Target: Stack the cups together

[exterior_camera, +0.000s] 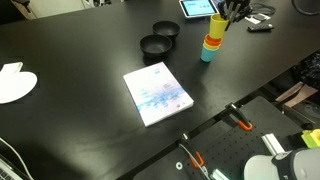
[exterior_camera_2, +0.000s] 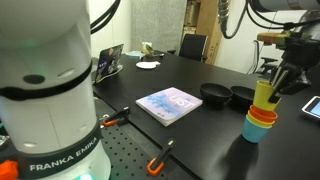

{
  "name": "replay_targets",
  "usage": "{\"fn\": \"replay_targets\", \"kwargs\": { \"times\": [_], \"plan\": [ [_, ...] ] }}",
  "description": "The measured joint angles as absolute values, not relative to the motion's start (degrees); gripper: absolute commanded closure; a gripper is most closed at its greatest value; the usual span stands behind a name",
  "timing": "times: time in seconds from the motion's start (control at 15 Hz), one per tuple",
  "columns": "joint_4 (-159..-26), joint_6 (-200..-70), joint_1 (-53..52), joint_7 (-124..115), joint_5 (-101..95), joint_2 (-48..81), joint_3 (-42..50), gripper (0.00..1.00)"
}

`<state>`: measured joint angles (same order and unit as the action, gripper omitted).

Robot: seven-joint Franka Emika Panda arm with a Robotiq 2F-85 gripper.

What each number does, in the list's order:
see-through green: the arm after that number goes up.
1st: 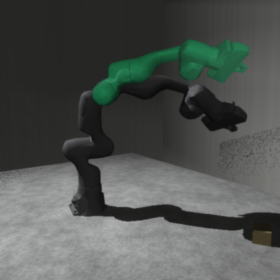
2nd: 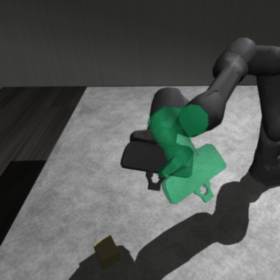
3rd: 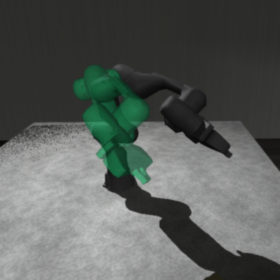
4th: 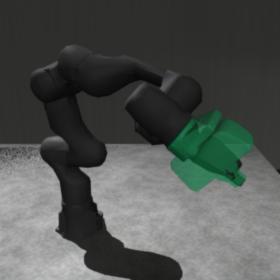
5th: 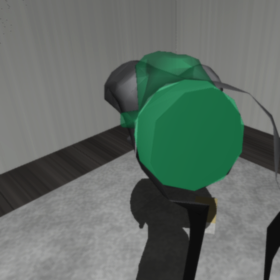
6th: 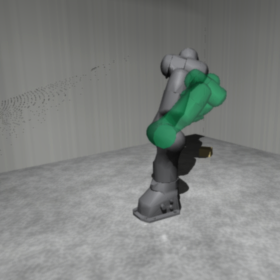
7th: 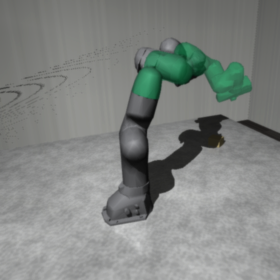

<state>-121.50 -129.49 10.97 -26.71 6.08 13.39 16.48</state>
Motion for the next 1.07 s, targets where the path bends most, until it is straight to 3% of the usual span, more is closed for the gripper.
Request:
{"fn": "replay_targets", "kwargs": {
  "times": [0.53, 0.6, 0.67, 1.07],
  "plan": [
    [-119.7, -130.1, 11.2, -25.7, 8.6, 17.3, 16.4, 0.96],
    [-119.3, -130.1, 11.2, -25.7, 8.8, 17.8, 16.4, 0.86],
    [-118.9, -130.1, 11.3, -25.7, 9.0, 18.2, 16.4, 0.68],
    [-116.0, -130.0, 11.6, -25.7, 9.8, 20.6, 16.4, 0.25]
  ]
}}
